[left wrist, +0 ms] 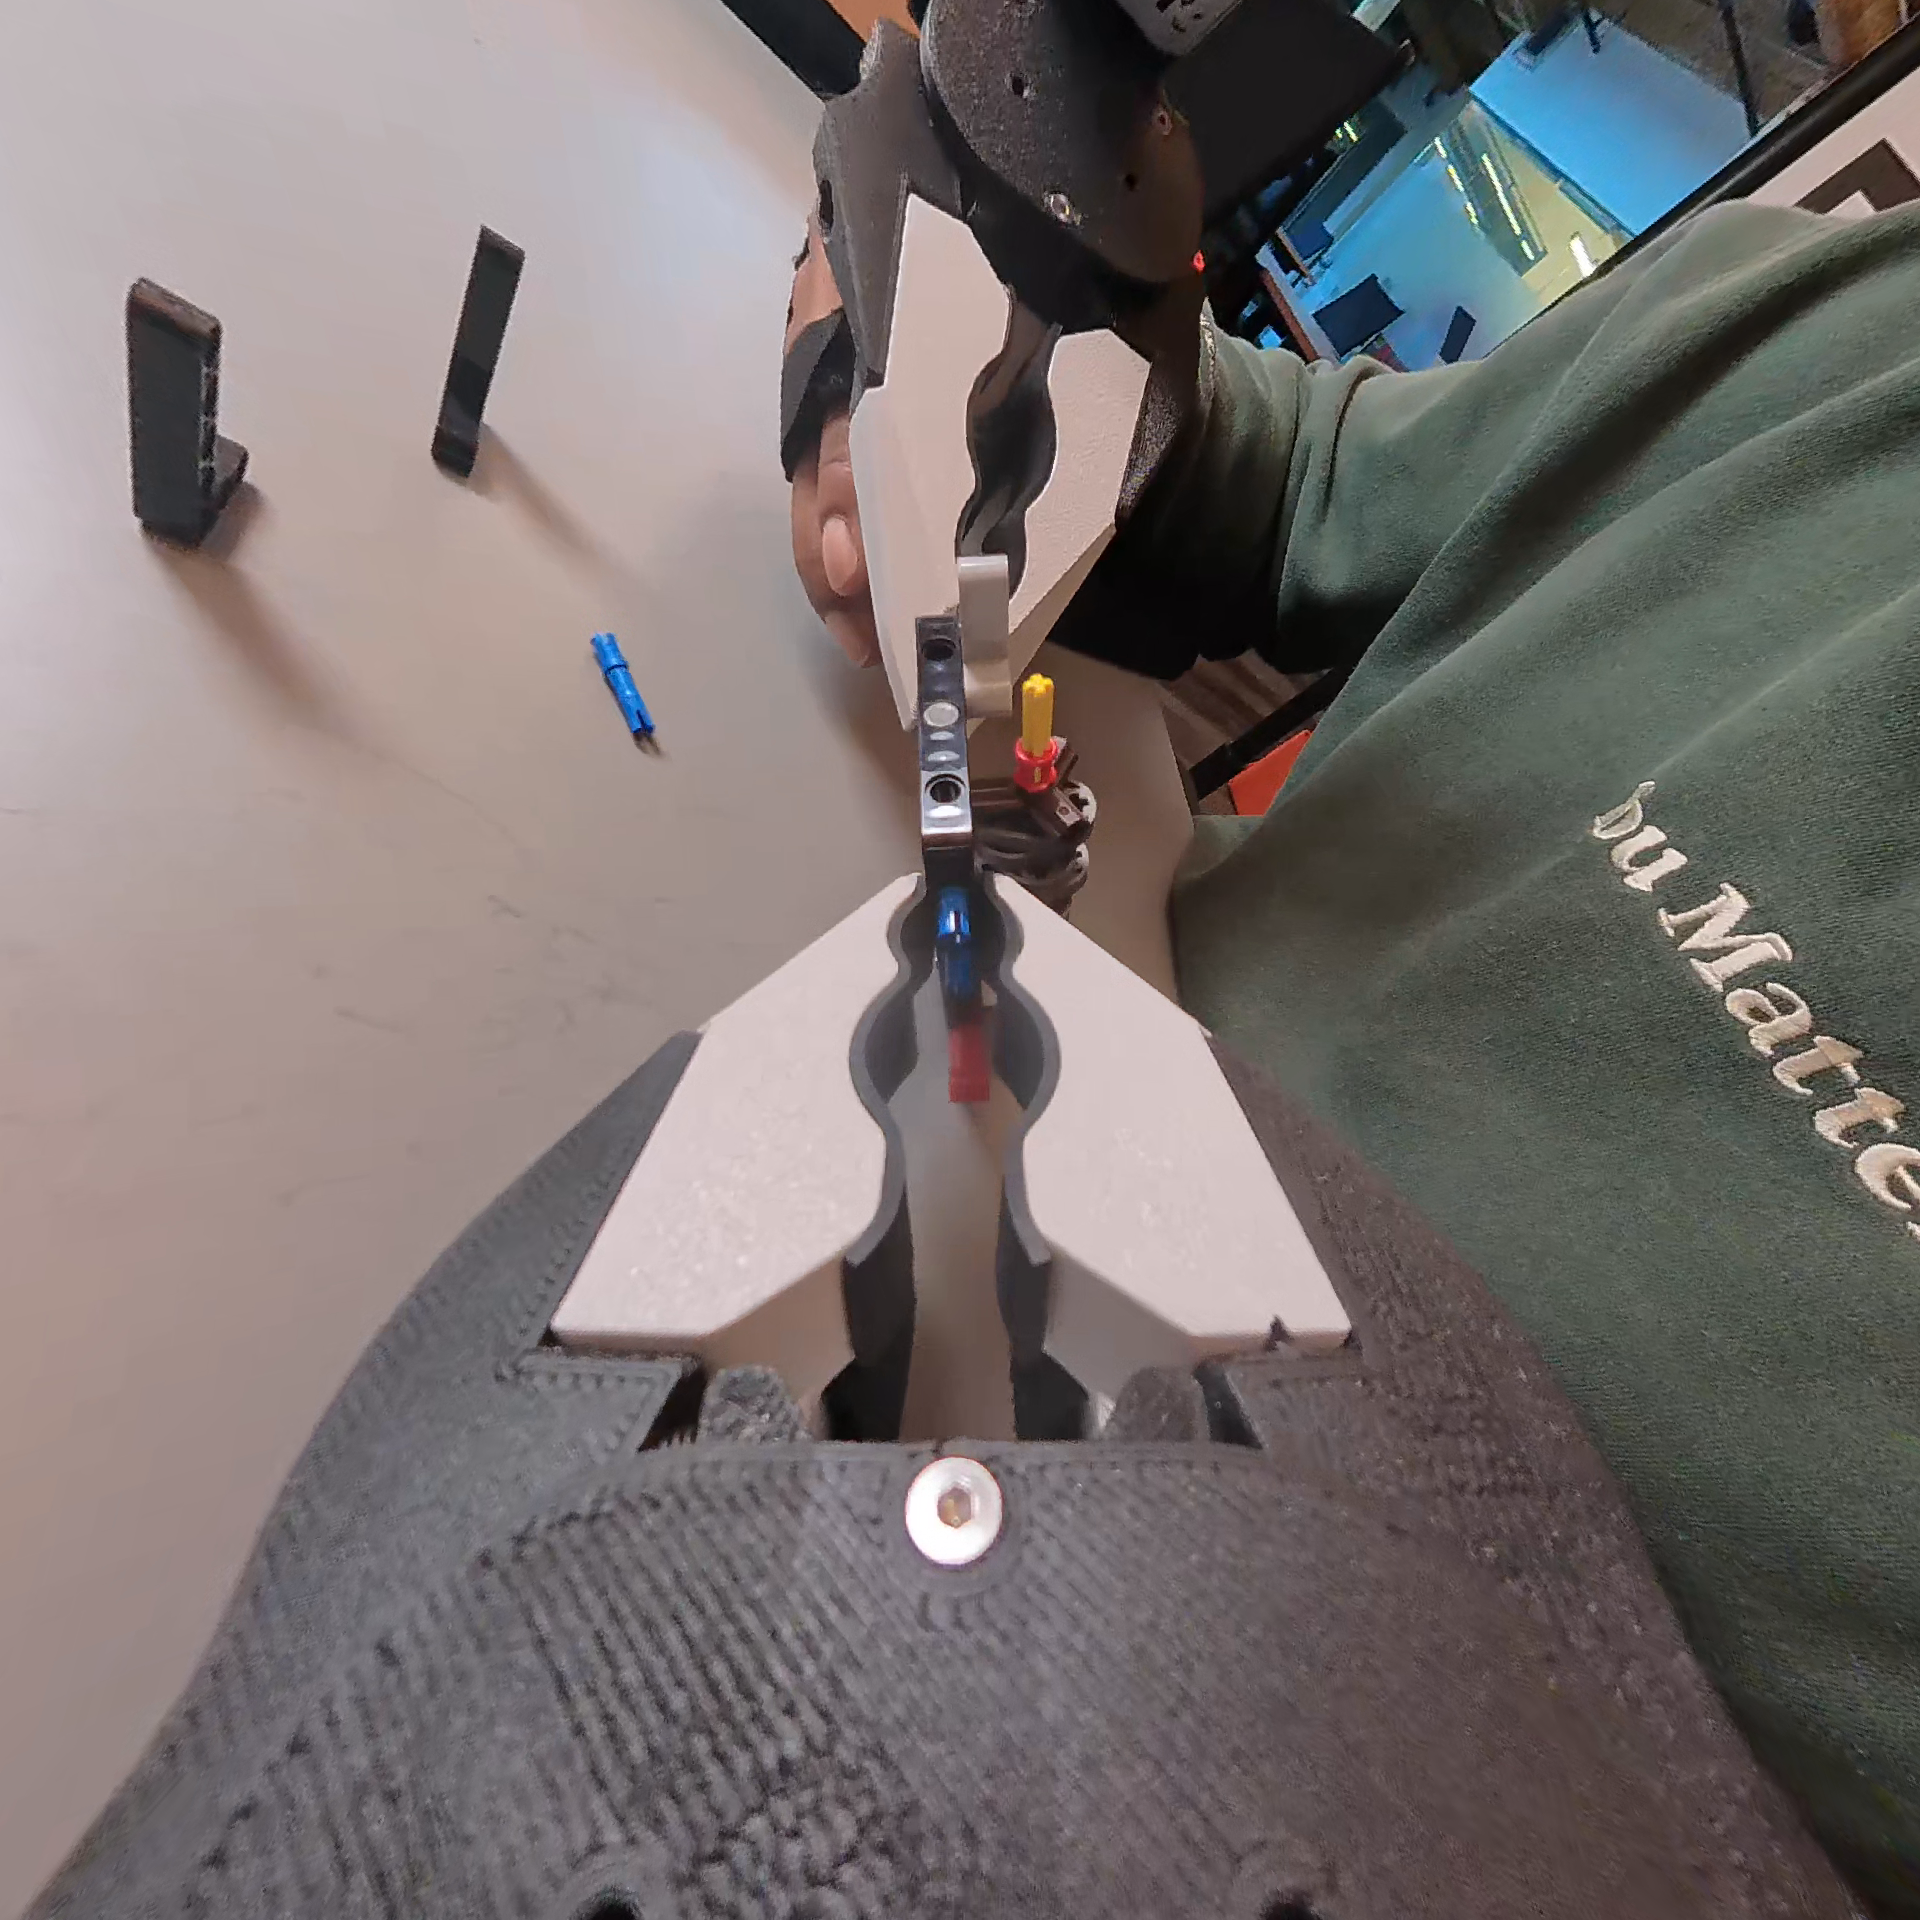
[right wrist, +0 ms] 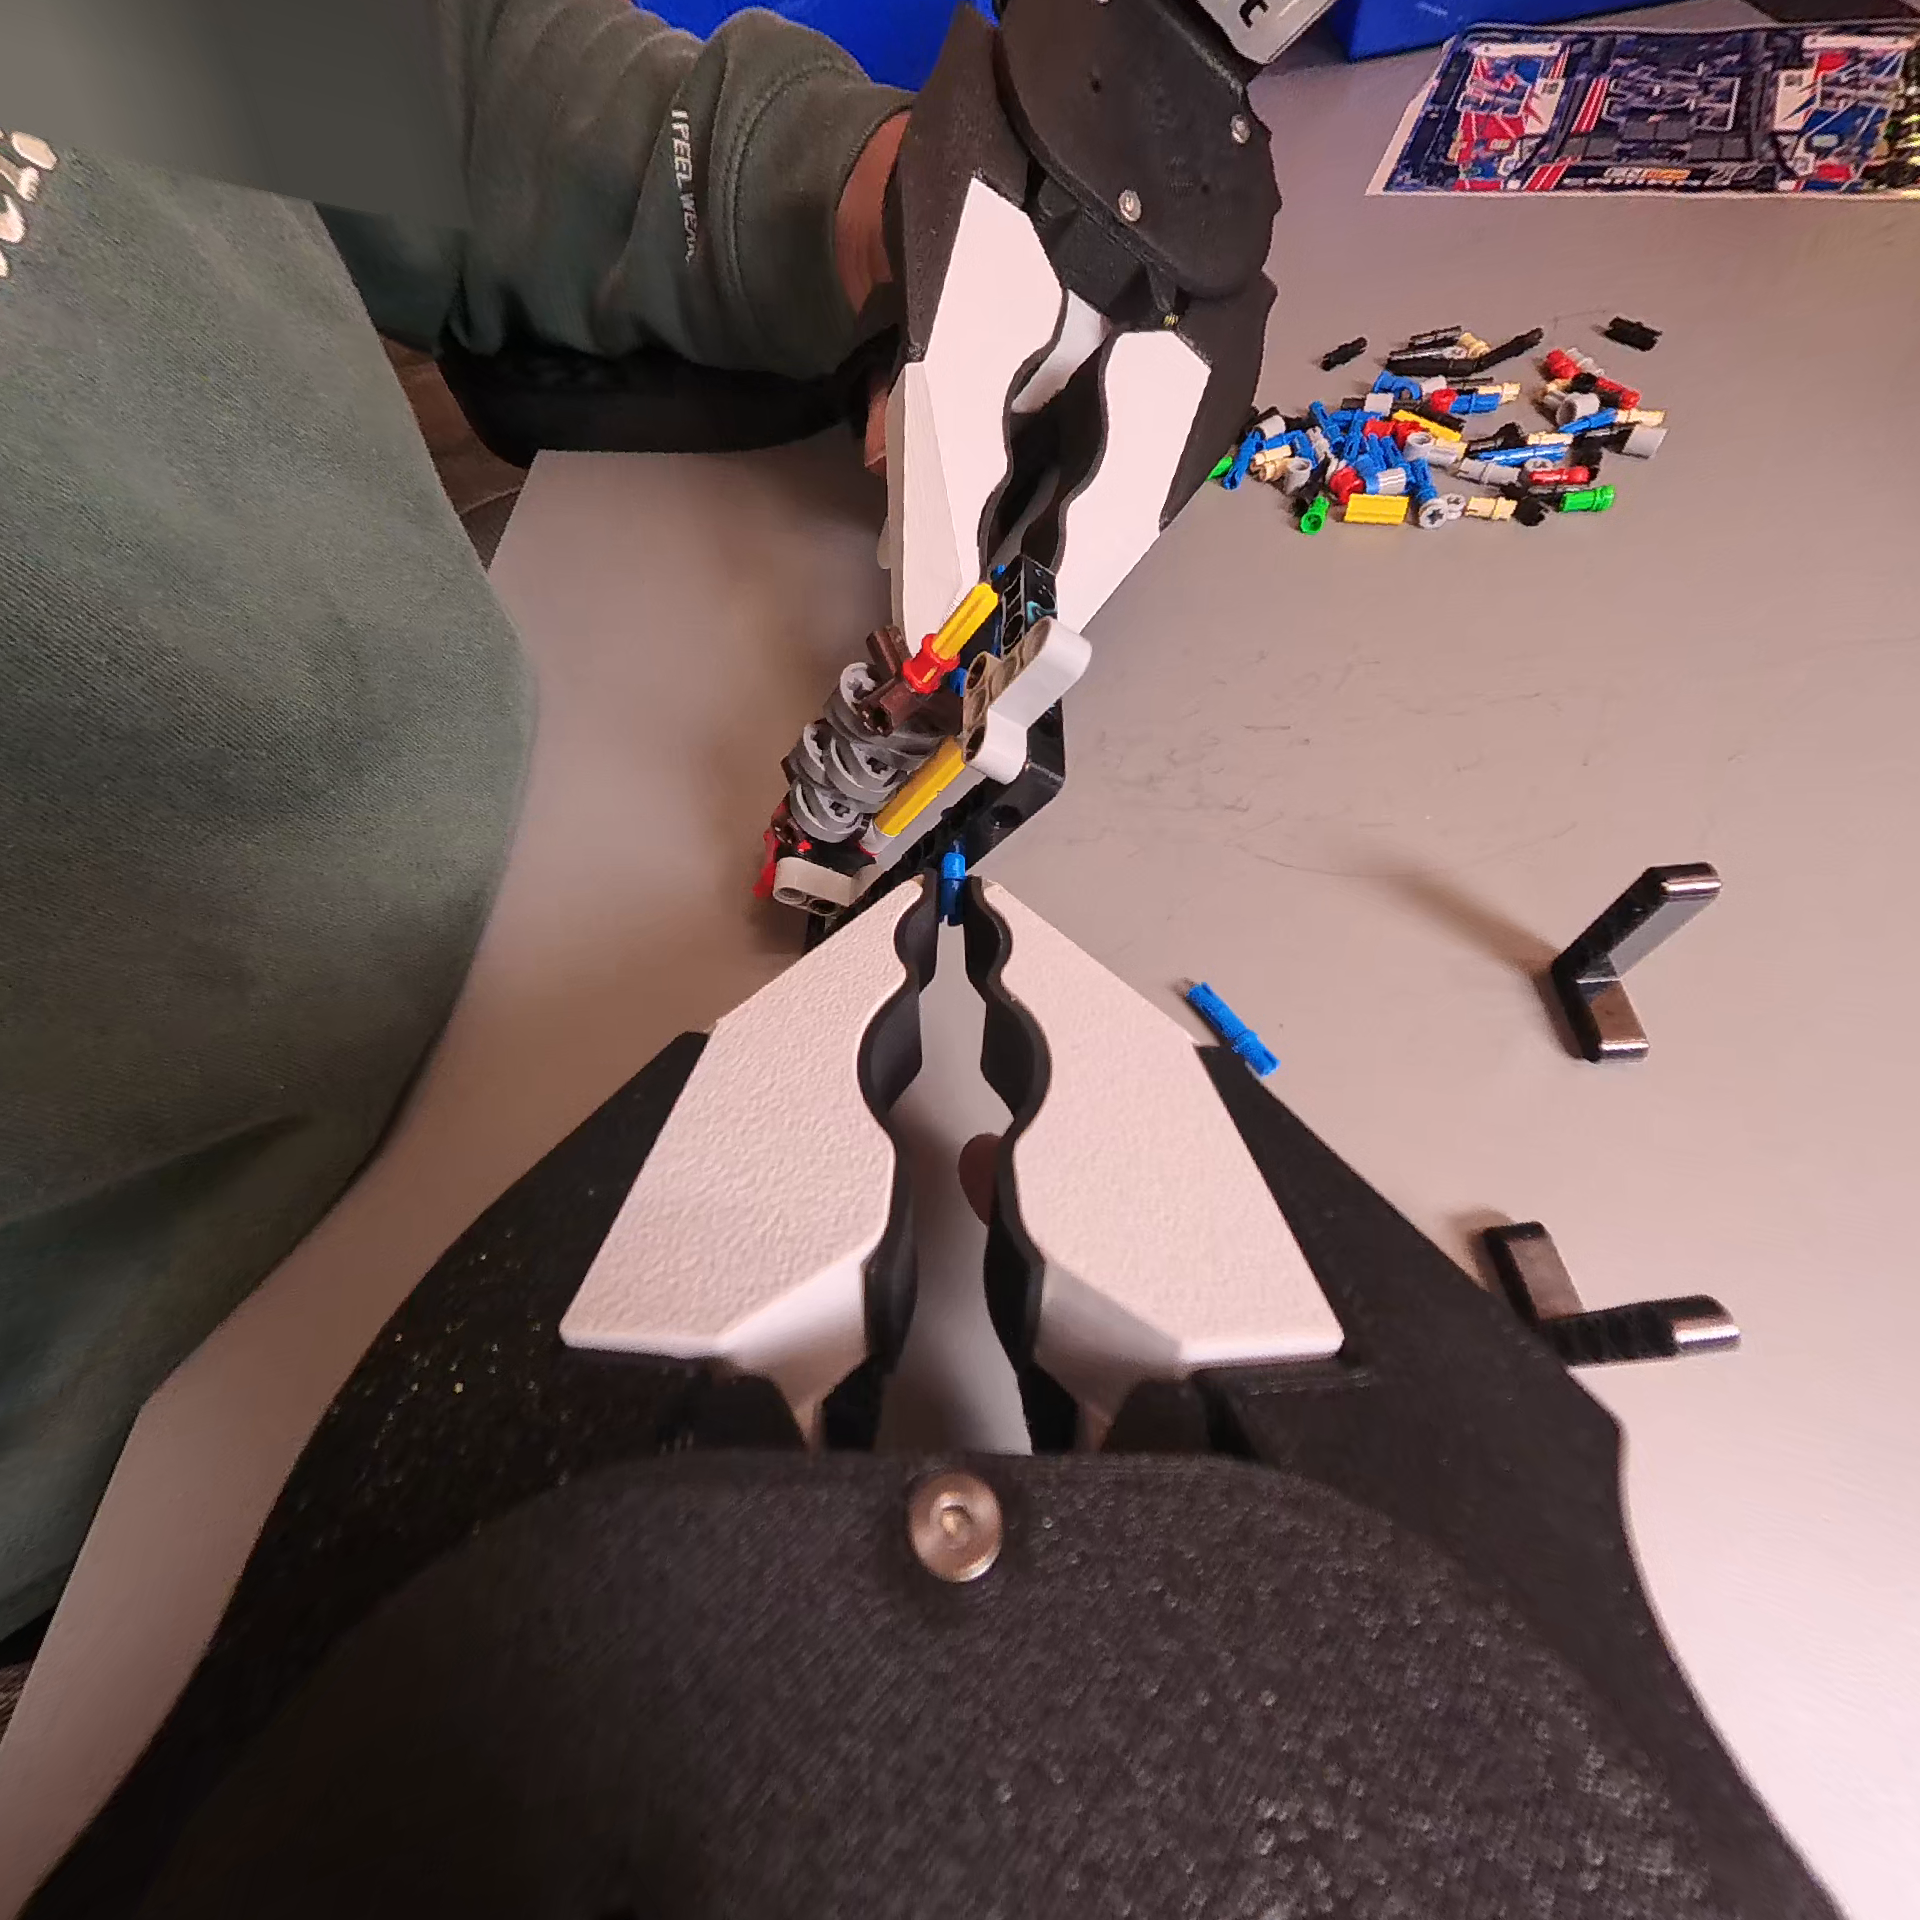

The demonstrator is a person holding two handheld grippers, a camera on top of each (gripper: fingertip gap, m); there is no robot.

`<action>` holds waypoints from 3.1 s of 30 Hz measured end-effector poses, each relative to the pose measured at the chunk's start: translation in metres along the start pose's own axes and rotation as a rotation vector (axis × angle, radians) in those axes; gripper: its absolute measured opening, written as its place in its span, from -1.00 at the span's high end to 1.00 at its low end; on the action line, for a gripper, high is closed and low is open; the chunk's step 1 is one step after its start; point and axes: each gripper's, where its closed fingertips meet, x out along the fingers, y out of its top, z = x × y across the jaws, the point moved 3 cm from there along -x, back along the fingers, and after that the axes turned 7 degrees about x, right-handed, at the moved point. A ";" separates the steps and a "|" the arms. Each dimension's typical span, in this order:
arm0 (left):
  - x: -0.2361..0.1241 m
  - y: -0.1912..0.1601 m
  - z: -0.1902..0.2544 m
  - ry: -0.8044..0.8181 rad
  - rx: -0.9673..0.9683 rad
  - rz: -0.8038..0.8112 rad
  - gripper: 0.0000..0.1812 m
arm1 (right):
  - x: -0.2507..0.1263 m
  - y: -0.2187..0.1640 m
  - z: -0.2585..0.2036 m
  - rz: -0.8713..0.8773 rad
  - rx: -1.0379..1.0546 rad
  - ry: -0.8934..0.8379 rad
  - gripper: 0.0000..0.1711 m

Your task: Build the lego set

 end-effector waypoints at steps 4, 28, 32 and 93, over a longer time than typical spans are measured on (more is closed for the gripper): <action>0.001 0.000 -0.001 0.001 -0.007 0.002 0.93 | -0.001 -0.001 0.001 -0.002 0.014 0.007 0.97; 0.003 -0.001 0.000 -0.016 -0.017 0.008 0.93 | -0.003 -0.005 -0.001 -0.011 0.084 0.061 0.96; 0.003 -0.002 0.001 -0.018 -0.016 0.008 0.93 | -0.003 -0.005 -0.002 -0.014 0.084 0.064 0.96; -0.023 0.022 -0.018 0.352 0.220 -0.012 0.71 | -0.009 0.004 0.034 -0.307 -0.170 -0.238 0.97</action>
